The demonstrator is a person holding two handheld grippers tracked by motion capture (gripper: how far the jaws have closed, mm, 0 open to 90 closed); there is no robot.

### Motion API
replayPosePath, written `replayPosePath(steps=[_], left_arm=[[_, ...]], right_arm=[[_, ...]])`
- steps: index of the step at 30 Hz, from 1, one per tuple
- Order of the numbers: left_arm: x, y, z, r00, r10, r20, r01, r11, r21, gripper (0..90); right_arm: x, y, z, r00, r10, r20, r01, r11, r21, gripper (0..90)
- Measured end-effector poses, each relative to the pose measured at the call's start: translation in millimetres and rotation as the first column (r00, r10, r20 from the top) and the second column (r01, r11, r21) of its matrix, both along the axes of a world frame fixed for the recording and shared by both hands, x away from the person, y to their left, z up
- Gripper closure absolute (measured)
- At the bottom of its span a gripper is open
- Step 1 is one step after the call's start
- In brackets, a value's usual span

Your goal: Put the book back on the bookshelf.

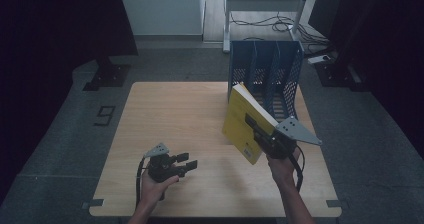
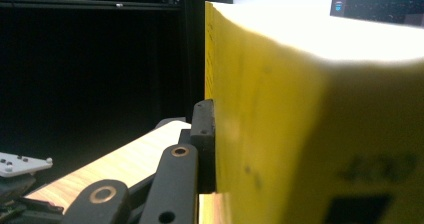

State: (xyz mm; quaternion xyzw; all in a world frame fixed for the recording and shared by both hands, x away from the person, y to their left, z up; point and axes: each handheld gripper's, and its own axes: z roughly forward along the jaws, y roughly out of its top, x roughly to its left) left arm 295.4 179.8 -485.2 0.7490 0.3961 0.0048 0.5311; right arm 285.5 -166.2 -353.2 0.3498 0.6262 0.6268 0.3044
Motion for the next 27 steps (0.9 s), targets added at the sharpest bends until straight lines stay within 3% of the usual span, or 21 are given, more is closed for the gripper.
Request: replayPosePath(steps=[5,16,27], left_arm=[[-0.4,2.0,1.0,1.0000,0.007,0.006,-0.008,1.0000,0.003,41.4],[-0.4,4.3,2.0,0.9999,0.012,0.002,-0.012,0.9999,-0.011,41.4],[-0.1,1.6,-0.5,1.0000,0.005,-0.006,-0.005,1.0000,0.003,41.1]], right_arm=[[2.0,3.1,6.6,0.9999,0.011,0.007,-0.011,0.9999,0.004,74.4],[9.4,1.5,14.6,0.9999,-0.017,0.001,0.017,0.9998,0.011,74.4],[20.2,0.3,24.0,0.9981,-0.061,0.006,0.061,0.9981,-0.008,74.4]])
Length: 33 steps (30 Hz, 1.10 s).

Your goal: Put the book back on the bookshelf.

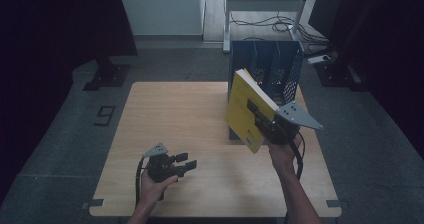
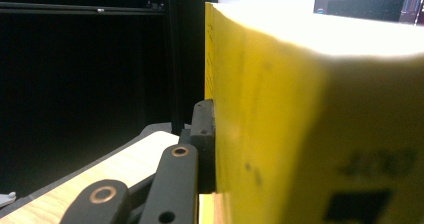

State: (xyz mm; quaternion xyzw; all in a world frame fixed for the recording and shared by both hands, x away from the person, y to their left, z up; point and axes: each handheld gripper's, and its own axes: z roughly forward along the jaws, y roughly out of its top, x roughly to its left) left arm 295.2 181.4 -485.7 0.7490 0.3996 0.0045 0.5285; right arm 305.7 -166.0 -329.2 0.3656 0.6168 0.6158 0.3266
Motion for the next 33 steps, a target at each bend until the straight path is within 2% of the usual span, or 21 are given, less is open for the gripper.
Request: replayPosePath(steps=[14,33], left_arm=[[0.6,-2.4,-3.0,0.9999,-0.008,-0.009,0.009,0.9999,0.012,40.8],[1.8,0.3,-3.8,0.9999,-0.002,-0.016,0.002,1.0000,0.008,40.6]], right_arm=[[10.1,-7.4,-1.7,0.9984,-0.056,-0.012,0.056,0.9976,0.041,74.4],[29.6,-12.7,-3.3,0.9943,-0.103,-0.027,0.104,0.9943,0.026,74.4]])
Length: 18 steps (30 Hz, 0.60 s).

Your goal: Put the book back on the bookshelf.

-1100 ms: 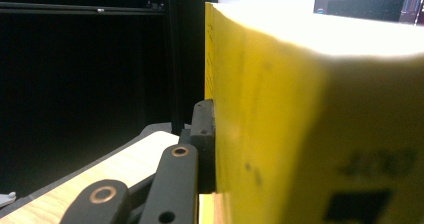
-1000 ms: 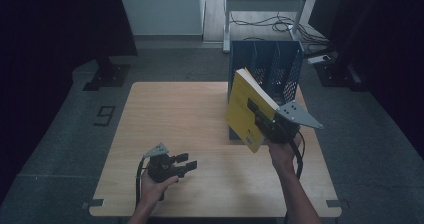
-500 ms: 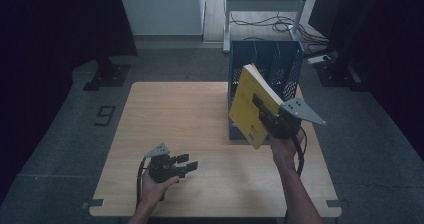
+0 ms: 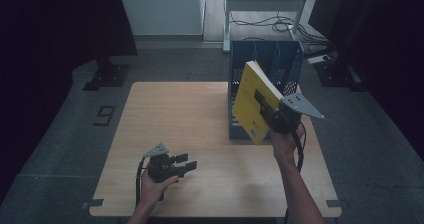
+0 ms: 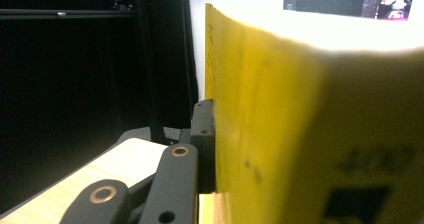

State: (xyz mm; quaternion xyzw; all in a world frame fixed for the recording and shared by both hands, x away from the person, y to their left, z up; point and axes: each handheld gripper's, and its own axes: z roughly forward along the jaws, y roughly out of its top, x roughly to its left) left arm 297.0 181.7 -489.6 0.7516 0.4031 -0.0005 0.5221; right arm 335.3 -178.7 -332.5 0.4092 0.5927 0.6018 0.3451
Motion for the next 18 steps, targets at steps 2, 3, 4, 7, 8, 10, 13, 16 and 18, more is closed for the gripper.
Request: replayPosePath(steps=[2,3,4,7,8,10,13,16,18], left_arm=[[-0.1,-0.5,-0.3,1.0000,0.000,-0.001,0.000,1.0000,-0.001,40.6],[-0.1,-0.7,-0.4,1.0000,-0.002,-0.002,0.002,1.0000,0.001,40.6],[-0.1,-1.0,-0.6,1.0000,-0.003,-0.002,0.003,1.0000,0.001,40.6],[0.0,-1.2,-1.1,1.0000,-0.004,-0.004,0.005,1.0000,0.003,40.5],[0.1,-1.2,-1.2,1.0000,-0.005,-0.005,0.005,1.0000,0.002,40.6],[0.1,-0.7,-1.1,1.0000,-0.002,-0.006,0.002,1.0000,0.002,40.5],[0.3,0.7,-0.8,1.0000,0.001,-0.007,-0.001,1.0000,-0.003,40.5],[0.8,2.0,-0.9,1.0000,0.001,-0.008,-0.001,1.0000,0.000,40.5],[0.9,2.2,-1.1,1.0000,0.001,-0.009,-0.001,1.0000,0.000,40.5]], right_arm=[[2.7,-0.3,-0.7,1.0000,-0.006,-0.005,0.006,1.0000,-0.001,74.4],[3.7,-0.4,-1.0,1.0000,-0.008,-0.006,0.008,1.0000,-0.003,74.4],[5.0,-0.1,-1.5,0.9999,-0.010,-0.009,0.010,0.9999,-0.003,74.4],[9.0,1.2,-2.9,0.9997,-0.018,-0.016,0.018,0.9998,-0.007,74.4],[10.4,1.6,-3.4,0.9996,-0.020,-0.018,0.020,0.9998,-0.007,74.4],[13.1,2.2,-4.4,0.9994,-0.025,-0.022,0.025,0.9997,-0.007,74.4],[17.0,2.2,-5.8,0.9991,-0.031,-0.029,0.031,0.9995,-0.006,74.4],[20.7,2.2,-6.9,0.9986,-0.038,-0.035,0.038,0.9992,-0.009,74.4],[22.8,2.6,-7.3,0.9984,-0.043,-0.038,0.042,0.9990,-0.011,74.4]])
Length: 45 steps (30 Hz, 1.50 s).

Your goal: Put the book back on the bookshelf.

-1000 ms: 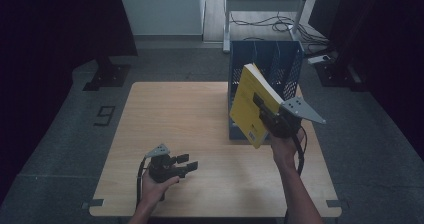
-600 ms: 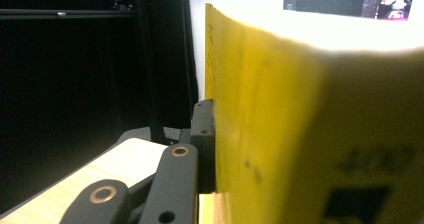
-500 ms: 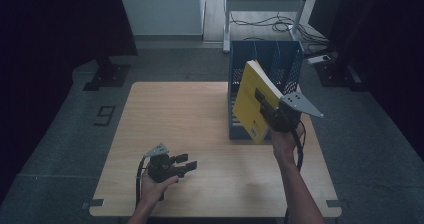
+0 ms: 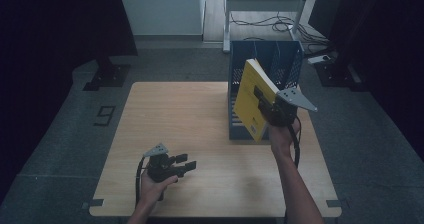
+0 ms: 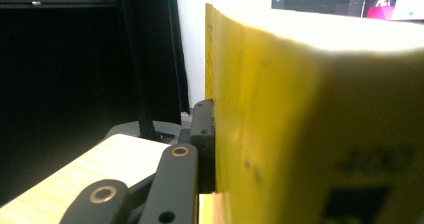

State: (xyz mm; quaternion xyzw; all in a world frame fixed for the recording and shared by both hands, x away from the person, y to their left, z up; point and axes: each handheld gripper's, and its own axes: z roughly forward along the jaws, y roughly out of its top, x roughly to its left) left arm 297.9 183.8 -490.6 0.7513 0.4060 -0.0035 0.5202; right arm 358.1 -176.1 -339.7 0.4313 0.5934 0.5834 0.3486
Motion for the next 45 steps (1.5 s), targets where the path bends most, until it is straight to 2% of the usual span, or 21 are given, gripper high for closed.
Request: replayPosePath(steps=[8,22,27,40,45], left_arm=[[0.0,-0.6,-0.5,1.0000,-0.004,-0.004,0.004,1.0000,0.000,40.5],[0.2,-0.4,-1.2,1.0000,-0.005,-0.006,0.005,1.0000,0.000,40.4],[0.1,-1.5,-2.0,0.9999,-0.011,-0.009,0.011,0.9999,0.002,40.4],[0.1,-3.8,-3.3,0.9998,-0.016,-0.011,0.017,0.9998,0.009,40.2],[0.1,-3.4,-3.2,0.9998,-0.011,-0.014,0.011,0.9999,0.005,40.2]], right_arm=[[6.0,4.8,-1.0,1.0000,-0.001,0.005,0.001,0.9996,-0.027,74.4],[23.8,9.2,-2.9,0.9993,-0.037,-0.010,0.036,0.9991,-0.023,74.4],[32.3,12.2,-6.3,0.9984,-0.054,-0.013,0.054,0.9978,-0.039,74.4],[49.5,16.4,-13.6,0.9963,-0.077,-0.039,0.076,0.9967,-0.031,74.4],[54.8,21.1,-14.6,0.9958,-0.084,-0.038,0.082,0.9954,-0.050,74.3]])
